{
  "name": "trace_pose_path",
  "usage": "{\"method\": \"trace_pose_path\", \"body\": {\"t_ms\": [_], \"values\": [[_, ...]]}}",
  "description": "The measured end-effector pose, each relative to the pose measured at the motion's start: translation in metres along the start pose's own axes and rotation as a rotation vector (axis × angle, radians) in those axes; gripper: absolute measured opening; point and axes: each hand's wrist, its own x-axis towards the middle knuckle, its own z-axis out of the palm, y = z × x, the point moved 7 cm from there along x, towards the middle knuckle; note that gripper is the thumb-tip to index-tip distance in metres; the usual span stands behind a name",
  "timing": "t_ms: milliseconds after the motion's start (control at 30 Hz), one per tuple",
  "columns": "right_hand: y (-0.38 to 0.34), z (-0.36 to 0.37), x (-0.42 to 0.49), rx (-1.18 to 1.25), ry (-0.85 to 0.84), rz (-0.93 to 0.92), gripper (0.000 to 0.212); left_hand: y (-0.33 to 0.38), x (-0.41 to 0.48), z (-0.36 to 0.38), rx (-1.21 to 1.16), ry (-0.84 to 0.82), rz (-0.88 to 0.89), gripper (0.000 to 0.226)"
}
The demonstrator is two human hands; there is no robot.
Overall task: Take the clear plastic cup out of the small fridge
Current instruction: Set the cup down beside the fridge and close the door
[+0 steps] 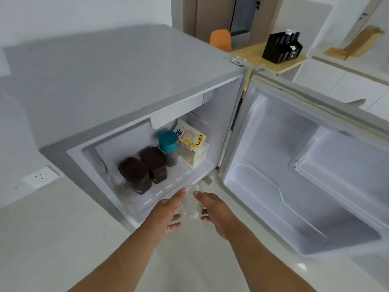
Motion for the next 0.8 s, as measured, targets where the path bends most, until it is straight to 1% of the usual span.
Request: {"method": "trace_pose_path", "body": {"t_ms": [100,233,333,400,467,533,667,800], "values": [[0.009,0.0,-0.032,-0.001,-0.011,-0.008,0.081,-0.014,-0.038,0.004,0.007,0.031,0.016,0.105],[0.018,0.007,-0.07,-0.006,-0.039,-0.037,0.072,-0.03,-0.083,0.003,-0.018,0.074,0.036,0.112],[0.025,0.022,-0.087,-0.012,-0.06,-0.041,0.073,-0.043,-0.102,-0.009,-0.033,0.098,0.034,0.114],[0.032,0.036,-0.093,-0.028,-0.07,-0.035,0.074,-0.054,-0.11,-0.024,-0.034,0.1,0.014,0.109],[0.041,0.056,-0.094,-0.052,-0.086,-0.023,0.076,-0.068,-0.114,-0.042,-0.038,0.096,-0.011,0.098],[0.051,0.078,-0.091,-0.072,-0.1,0.0,0.08,-0.081,-0.114,-0.065,-0.042,0.086,-0.028,0.094],[0.071,0.134,-0.074,-0.099,-0.149,0.066,0.084,-0.099,-0.109,-0.12,-0.054,0.096,-0.079,0.084],[0.08,0.196,-0.054,-0.099,-0.19,0.112,0.096,-0.108,-0.095,-0.183,-0.073,0.137,-0.127,0.07]]}}
